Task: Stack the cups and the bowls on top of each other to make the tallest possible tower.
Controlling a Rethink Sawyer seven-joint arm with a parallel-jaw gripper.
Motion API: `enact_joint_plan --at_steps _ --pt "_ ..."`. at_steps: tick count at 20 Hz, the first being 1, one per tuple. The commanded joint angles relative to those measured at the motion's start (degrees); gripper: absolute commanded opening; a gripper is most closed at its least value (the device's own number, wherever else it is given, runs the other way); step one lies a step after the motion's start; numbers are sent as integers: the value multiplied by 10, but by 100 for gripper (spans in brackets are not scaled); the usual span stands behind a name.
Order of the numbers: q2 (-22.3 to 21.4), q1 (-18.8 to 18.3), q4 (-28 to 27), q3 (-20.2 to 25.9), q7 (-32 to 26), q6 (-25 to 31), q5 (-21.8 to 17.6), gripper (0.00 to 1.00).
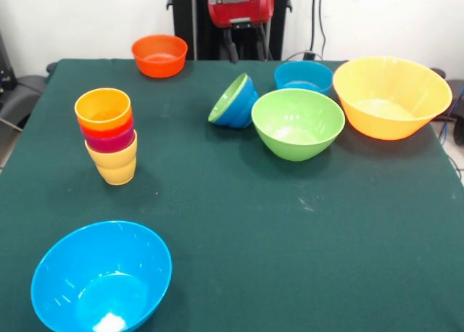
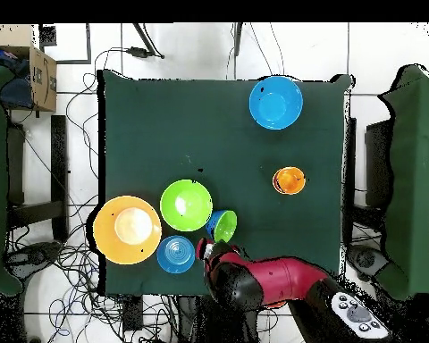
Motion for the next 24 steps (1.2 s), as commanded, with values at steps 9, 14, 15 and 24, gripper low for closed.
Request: enact_joint_plan --at_steps 9,14,15,24 --pt "32 42 -31 7 30 -41 -32 100" --pt "82 98 -70 -83 39 -119 -56 100" --pt "92 106 -77 -99 38 -133 -59 100" --pt "109 85 -90 -112 9 -136 -84 100"
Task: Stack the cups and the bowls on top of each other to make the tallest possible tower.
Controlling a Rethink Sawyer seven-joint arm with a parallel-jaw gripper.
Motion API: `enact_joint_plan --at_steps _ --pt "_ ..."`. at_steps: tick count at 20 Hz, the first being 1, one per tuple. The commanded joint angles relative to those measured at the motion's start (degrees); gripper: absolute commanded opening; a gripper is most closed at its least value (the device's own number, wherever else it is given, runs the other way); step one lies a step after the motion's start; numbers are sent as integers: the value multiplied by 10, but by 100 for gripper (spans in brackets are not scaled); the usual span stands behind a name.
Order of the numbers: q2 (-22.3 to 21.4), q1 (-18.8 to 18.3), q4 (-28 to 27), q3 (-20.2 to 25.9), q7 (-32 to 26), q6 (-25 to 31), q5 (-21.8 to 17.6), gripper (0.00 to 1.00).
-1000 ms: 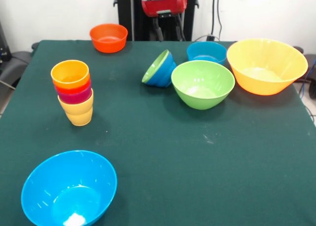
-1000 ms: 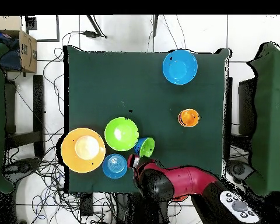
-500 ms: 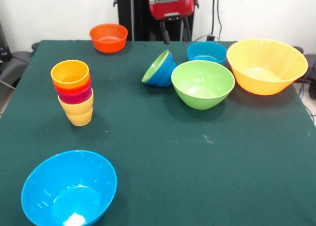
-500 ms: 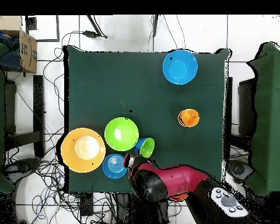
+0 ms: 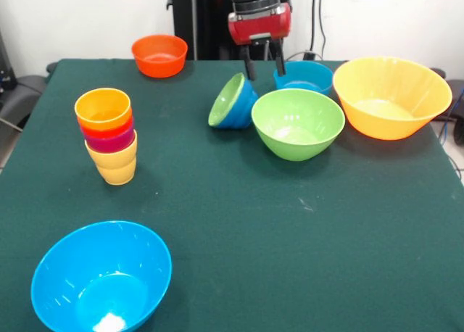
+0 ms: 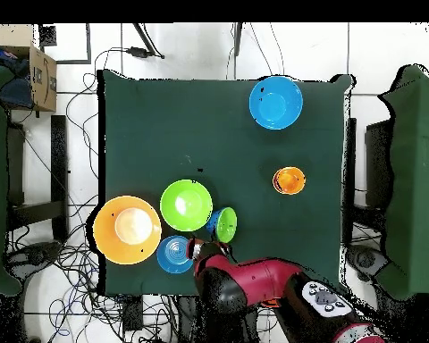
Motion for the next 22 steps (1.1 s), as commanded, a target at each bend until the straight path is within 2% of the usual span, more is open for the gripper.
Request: enact_joint_plan --at_steps 1,7,9,16,22 --pt "36 -17 -57 -9 8 20 -43 100" --pt "-2 -72 -26 58 -5 95 -25 100" --pt "-1 -79 -26 64 -8 102 -23 100" --pt "-13 -83 -23 79 -8 131 -11 100" --pt "-61 -92 -3 105 -25 193 10 100"
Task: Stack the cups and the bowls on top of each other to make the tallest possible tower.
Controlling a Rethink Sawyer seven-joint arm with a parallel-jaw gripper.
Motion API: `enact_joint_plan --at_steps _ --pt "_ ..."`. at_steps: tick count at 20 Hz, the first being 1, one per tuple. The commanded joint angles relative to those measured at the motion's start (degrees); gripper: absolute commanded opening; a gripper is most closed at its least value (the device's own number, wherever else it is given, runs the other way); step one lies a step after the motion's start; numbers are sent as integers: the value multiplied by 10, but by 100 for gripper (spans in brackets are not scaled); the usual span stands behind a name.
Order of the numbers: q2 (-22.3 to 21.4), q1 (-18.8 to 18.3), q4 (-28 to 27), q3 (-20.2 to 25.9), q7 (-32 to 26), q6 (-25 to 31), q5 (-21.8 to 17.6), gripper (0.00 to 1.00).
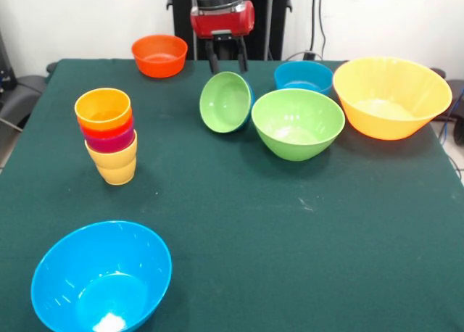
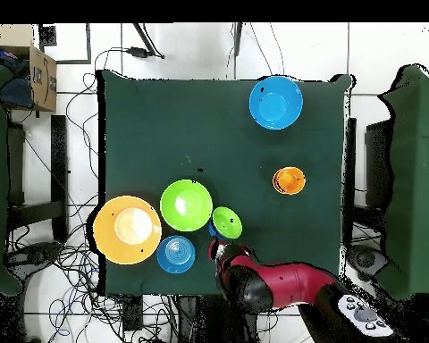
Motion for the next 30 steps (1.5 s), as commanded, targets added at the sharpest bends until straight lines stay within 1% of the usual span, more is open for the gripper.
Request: enact_joint_plan --at_steps 1,5,9,14,18,22,23,27,30 --pt "-39 -1 -2 75 -27 115 22 100" --pt "-76 3 8 81 -33 153 34 100" --pt "-114 0 10 94 -47 186 42 100" --pt "-112 11 -7 87 -34 181 21 100" --pt "-87 23 -21 79 -20 159 3 100" --pt "-61 50 -41 51 -3 121 -23 100" --pt "-49 63 -50 33 4 101 -38 100" --pt "-4 91 -75 -7 18 49 -69 100" --pt "16 110 -86 -31 27 12 -81 100"
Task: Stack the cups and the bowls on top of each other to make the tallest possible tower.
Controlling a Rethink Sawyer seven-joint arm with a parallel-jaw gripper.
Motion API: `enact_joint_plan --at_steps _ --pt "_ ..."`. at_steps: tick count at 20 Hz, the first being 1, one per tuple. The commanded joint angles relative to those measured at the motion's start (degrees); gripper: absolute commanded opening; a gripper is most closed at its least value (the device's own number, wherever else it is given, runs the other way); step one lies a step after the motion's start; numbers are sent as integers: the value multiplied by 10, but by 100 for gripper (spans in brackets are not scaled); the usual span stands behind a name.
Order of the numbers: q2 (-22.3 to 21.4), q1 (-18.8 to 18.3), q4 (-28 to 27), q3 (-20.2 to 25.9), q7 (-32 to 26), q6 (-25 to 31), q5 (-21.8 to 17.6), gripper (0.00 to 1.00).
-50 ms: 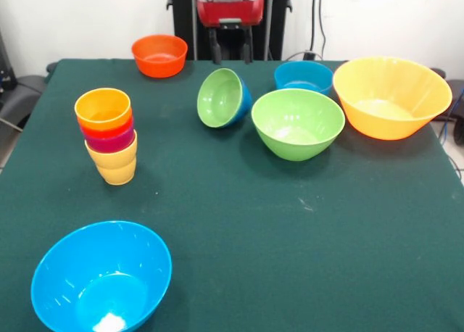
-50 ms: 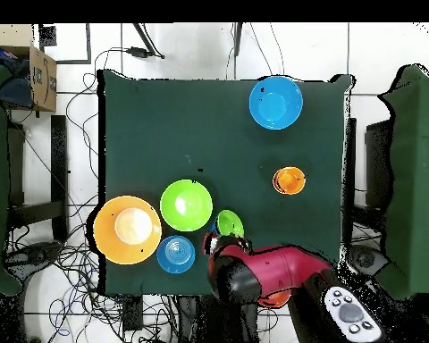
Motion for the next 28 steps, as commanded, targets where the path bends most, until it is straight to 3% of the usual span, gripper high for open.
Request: enact_joint_plan --at_steps 1,8,12,20,21,28 --pt "86 54 -65 -55 29 -90 -66 100" --pt "129 83 -88 -115 23 -162 -82 100" --pt "201 124 -120 -186 13 -234 -81 100" --pt "263 151 -141 -236 -12 -257 -96 100" --pt "272 155 -143 -242 -8 -266 -100 0" --pt "273 170 -142 -248 6 -274 -95 0"
